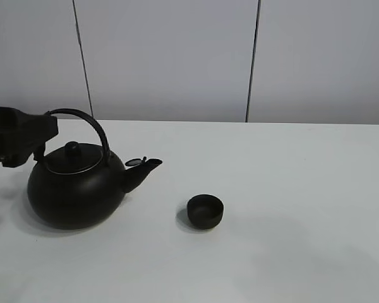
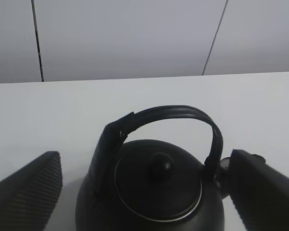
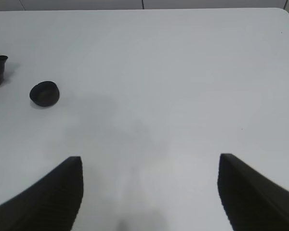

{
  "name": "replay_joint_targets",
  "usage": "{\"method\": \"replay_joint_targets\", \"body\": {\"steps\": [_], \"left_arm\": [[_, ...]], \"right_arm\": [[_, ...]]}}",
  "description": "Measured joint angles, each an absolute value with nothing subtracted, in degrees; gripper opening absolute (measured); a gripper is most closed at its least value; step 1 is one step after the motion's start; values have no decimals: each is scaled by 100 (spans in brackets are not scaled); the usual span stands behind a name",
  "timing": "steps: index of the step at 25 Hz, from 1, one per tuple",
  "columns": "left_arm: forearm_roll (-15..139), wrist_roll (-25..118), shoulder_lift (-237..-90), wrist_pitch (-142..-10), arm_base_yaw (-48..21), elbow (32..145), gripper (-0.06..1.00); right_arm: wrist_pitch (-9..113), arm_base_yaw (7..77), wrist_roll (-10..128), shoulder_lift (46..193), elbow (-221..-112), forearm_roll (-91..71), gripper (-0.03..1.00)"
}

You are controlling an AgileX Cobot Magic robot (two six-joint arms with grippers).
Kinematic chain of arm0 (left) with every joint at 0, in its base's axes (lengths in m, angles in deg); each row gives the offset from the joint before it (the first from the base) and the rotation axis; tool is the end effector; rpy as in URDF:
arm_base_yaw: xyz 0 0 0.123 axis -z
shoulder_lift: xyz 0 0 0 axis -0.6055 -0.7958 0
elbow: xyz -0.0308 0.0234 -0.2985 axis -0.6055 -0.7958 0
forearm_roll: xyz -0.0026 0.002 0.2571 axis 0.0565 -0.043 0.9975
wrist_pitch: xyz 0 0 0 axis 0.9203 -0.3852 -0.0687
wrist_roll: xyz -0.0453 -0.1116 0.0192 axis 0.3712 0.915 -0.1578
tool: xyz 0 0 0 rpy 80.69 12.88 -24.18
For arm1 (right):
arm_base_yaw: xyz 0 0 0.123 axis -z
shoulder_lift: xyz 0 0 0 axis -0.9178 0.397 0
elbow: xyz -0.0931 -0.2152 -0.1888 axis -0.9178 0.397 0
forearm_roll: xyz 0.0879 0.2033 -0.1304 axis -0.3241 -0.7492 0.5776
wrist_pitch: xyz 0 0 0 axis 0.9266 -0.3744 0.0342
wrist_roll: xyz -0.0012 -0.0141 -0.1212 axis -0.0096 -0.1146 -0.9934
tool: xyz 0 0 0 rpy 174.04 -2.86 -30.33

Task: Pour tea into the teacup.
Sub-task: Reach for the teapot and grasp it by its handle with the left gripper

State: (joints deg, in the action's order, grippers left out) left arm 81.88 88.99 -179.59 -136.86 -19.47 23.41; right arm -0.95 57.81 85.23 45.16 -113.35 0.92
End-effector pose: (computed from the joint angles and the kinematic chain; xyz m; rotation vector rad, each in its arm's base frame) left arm 0.2455 -0.0908 0.1596 0.2764 1.7977 -0.3617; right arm 0.0115 -0.0045 0.2541 -0.0913 2.0749 0.0626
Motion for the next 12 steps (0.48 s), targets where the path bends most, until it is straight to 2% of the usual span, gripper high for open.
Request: {"method": "replay_joint_targets", "body": {"steps": [12], "left_arm": [[8075,8554,-18879,-14470,-1967,2347,67]], "right_arm": [[-95,5781,8523,4516,-11335,92,54]]}}
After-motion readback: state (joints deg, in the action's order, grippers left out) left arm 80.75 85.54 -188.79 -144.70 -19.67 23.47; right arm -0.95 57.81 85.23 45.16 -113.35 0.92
